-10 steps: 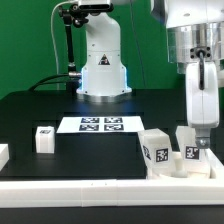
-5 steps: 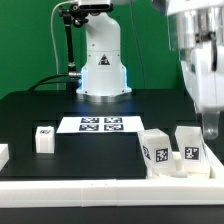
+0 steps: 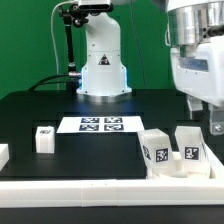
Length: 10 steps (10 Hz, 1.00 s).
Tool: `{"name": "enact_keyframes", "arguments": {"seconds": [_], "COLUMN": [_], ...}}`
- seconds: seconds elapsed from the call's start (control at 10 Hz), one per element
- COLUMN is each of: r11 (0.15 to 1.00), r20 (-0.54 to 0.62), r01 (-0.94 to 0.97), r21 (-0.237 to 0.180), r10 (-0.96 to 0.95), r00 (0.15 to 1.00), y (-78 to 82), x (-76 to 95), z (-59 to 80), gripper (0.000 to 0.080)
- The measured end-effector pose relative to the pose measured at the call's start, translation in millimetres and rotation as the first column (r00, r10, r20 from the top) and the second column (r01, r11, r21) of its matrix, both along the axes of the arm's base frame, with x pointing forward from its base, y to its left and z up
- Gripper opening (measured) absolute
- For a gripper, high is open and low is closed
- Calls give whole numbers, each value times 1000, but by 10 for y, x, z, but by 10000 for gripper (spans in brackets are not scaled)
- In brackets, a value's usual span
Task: Assemble stool
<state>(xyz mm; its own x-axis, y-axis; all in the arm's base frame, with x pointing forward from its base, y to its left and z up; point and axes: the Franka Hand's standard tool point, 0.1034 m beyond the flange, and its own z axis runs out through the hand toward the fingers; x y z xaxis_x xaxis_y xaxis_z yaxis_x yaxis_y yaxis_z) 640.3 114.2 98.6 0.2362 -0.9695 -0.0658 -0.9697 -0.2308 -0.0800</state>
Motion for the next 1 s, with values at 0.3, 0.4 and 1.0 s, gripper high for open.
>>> {"name": "enact_keyframes", "arguments": {"seconds": [0.3, 0.4, 1.0], "r11": [958, 937, 510], "r20": [-9, -5, -39], "r01": [-286, -350, -855], "r21": [-19, -23, -95], "r10": [286, 349, 856], "r00": [958, 937, 516], "y": [5, 3, -30], "x": [7, 7, 10], "z": [46, 45, 81], "gripper": [648, 648, 648]}}
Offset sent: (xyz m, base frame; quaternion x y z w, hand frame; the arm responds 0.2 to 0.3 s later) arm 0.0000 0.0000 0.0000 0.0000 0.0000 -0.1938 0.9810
